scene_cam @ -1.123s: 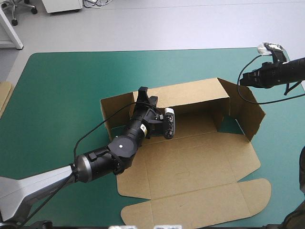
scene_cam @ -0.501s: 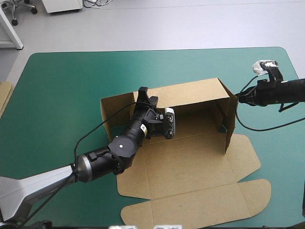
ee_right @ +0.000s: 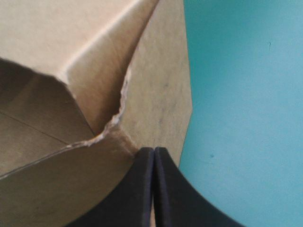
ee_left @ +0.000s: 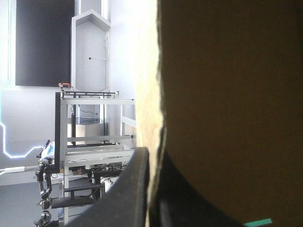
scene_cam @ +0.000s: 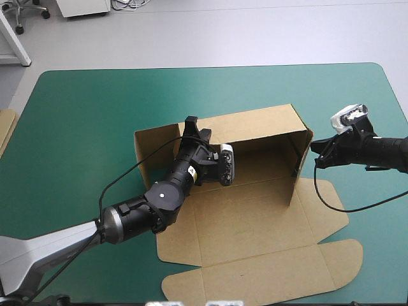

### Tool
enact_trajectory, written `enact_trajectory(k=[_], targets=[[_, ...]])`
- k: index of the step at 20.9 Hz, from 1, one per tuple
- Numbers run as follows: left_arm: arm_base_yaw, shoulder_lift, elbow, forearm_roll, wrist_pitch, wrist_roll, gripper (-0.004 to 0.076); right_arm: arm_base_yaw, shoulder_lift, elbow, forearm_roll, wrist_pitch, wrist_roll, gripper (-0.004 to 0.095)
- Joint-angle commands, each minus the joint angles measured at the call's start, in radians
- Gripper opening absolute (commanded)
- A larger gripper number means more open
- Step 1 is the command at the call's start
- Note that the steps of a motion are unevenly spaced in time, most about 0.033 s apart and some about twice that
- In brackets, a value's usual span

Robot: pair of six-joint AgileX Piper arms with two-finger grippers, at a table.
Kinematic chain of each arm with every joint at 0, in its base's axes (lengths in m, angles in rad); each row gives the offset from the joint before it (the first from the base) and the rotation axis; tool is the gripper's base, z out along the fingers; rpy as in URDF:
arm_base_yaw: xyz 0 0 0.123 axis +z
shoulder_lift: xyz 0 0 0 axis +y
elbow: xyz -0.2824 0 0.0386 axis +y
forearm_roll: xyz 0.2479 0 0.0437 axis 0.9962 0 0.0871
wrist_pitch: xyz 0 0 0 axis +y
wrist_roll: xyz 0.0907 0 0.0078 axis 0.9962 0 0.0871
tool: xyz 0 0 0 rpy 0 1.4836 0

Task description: Fold the box

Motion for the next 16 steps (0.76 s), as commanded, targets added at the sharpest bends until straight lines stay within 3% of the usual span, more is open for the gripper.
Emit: enact_trajectory(k=[1, 6, 8, 11, 13, 16], targets=[[-0.001, -0.035, -0.023, 0.023, 0.0, -0.018, -0.001, -0.005, -0.036, -0.005, 0.024, -0.026, -0.092, -0.0018], [-0.001, -0.035, -0.023, 0.023, -0.012, -0.018, -0.001, -0.005, -0.034, -0.005, 0.017, 0.027, -0.18, 0.0011], [-0.001, -0.035, -0.023, 0.023, -0.02, -0.018, -0.001, -0.005, -0.03, -0.005, 0.021, 0.028, -0.192, 0.0108], [-0.001, -0.035, -0.023, 0.02, -0.025, -0.018, -0.001, 0.017, -0.006, -0.005, 0.05, 0.034, -0.224, 0.0371], [-0.001, -0.035, -0.023, 0.021, -0.025, -0.018, -0.001, 0.057, -0.002, -0.005, 0.005, 0.048, -0.224, 0.0525], [-0.001, -0.035, -0.023, 0.021, -0.025, -0.018, -0.001, 0.106, -0.002, -0.005, -0.032, 0.017, -0.221, 0.0539]])
